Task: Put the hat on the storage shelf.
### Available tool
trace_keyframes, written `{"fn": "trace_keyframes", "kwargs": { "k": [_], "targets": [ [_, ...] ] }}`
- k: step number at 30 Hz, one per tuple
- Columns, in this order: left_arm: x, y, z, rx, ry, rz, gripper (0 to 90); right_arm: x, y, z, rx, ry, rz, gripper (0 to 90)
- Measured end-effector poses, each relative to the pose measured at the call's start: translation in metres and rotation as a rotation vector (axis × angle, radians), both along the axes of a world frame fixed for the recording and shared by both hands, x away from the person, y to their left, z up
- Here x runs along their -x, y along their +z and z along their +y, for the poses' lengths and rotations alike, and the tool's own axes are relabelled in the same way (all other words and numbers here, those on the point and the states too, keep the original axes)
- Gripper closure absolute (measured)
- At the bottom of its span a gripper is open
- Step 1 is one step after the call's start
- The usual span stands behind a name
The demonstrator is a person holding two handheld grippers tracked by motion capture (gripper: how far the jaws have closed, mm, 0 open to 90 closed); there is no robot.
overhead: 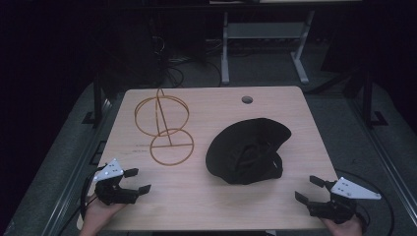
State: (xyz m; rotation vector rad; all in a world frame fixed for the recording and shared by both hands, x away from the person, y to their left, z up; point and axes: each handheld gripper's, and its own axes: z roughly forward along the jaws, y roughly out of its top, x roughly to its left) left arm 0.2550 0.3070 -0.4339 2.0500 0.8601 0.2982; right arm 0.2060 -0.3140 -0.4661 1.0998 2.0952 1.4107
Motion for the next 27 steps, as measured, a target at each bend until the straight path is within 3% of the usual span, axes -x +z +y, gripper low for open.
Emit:
{"fn": "trace_keyframes", "kwargs": {
  "k": [18, 27],
  "targets": [
    [0.004, 0.011, -0.04, 0.009, -0.117, -0.016, 17.9, 0.0, 0.001, -0.002, -0.011, -0.004, -0.001, 16.6],
    [-0.001, 0.017, -0.069, 0.013, -0.177, -0.018, 17.9, 0.005, 0.002, -0.006, -0.049, -0.022, -0.013, 16.4]
  ]
}}
